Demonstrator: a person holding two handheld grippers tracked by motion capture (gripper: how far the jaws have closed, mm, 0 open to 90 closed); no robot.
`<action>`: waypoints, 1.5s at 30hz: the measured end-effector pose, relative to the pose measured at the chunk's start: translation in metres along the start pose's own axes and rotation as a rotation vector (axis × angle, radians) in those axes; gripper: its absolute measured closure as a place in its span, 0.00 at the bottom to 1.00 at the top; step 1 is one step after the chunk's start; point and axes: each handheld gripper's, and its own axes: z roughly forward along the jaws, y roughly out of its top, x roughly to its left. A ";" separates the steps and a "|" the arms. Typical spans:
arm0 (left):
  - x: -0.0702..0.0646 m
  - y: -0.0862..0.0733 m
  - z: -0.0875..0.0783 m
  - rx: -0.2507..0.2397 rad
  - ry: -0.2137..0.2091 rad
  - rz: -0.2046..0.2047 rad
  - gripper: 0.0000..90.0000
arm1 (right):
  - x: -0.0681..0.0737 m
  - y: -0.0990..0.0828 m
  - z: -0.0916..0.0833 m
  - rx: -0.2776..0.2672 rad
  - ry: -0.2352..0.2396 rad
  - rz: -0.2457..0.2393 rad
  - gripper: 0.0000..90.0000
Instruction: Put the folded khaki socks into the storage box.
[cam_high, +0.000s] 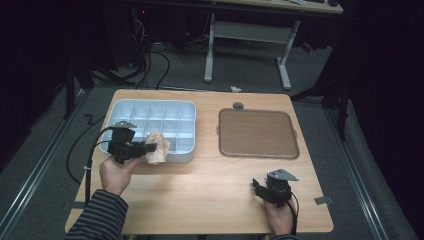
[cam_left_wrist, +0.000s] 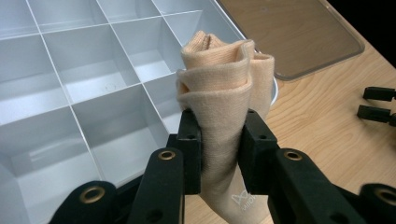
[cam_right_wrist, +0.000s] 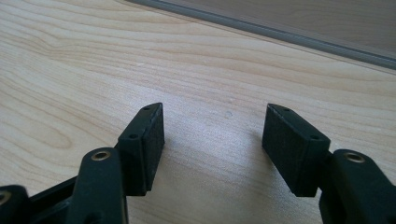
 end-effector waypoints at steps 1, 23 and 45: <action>0.001 0.001 0.001 0.003 0.000 -0.004 0.81 | 0.000 0.000 0.000 0.000 0.000 0.000 0.43; 0.020 0.014 0.011 0.016 0.033 -0.007 0.81 | 0.000 0.000 0.000 0.000 0.000 -0.001 0.43; 0.046 0.016 0.024 0.030 0.035 -0.055 0.81 | 0.000 0.000 0.000 -0.001 -0.001 0.001 0.43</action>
